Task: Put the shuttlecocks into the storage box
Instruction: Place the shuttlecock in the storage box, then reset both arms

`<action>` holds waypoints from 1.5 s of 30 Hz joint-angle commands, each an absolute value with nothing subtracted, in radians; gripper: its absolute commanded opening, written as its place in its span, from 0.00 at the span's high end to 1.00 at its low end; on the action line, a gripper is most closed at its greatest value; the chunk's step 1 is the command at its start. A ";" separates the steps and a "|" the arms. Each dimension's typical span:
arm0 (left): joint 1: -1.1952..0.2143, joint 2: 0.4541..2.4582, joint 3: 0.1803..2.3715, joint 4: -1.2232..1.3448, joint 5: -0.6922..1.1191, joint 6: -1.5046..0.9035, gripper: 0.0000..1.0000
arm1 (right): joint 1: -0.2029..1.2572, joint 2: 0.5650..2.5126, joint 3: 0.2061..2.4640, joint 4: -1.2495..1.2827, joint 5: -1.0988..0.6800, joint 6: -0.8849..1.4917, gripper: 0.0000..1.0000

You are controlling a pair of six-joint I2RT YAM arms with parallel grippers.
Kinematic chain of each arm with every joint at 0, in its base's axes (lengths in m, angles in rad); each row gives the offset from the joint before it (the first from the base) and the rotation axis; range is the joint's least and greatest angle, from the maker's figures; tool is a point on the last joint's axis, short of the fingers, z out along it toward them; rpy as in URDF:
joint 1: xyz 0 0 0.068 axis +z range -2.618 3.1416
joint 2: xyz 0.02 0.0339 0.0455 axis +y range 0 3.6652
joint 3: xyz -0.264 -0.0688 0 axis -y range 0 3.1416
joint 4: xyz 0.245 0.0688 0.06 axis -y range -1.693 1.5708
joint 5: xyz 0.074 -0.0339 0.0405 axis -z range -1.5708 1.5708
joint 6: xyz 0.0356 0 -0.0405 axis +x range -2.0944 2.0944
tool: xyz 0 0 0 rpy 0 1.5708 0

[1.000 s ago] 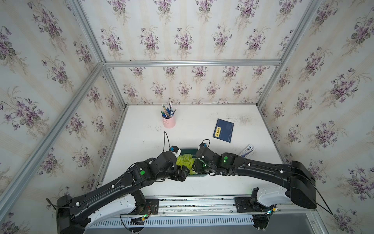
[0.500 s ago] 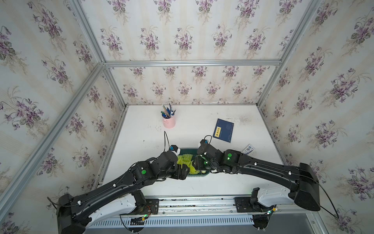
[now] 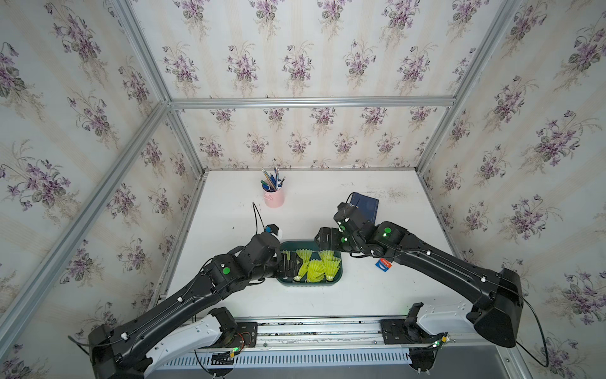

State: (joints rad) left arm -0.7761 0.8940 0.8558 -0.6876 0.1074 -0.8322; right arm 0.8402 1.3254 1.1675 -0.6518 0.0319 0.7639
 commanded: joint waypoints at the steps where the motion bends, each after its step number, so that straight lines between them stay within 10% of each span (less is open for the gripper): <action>1: -0.680 0.886 0.904 -0.764 0.142 -0.762 0.00 | 0.731 1.302 1.175 -0.679 0.002 0.672 0.00; 10: -0.434 0.888 1.002 -0.818 0.005 -0.595 0.00 | 0.354 1.202 1.109 -0.544 0.016 0.523 0.00; 19: -0.402 1.020 1.018 -0.724 -0.537 -0.470 0.00 | 0.258 1.160 0.922 -0.186 0.438 0.432 0.00; 34: -0.047 1.240 0.578 0.219 -0.279 -0.025 0.00 | 0.161 1.315 0.374 0.659 0.356 0.140 0.00; 45: -0.029 1.457 0.603 0.383 -0.143 -0.008 0.00 | 0.144 1.436 0.369 0.869 0.307 0.089 0.00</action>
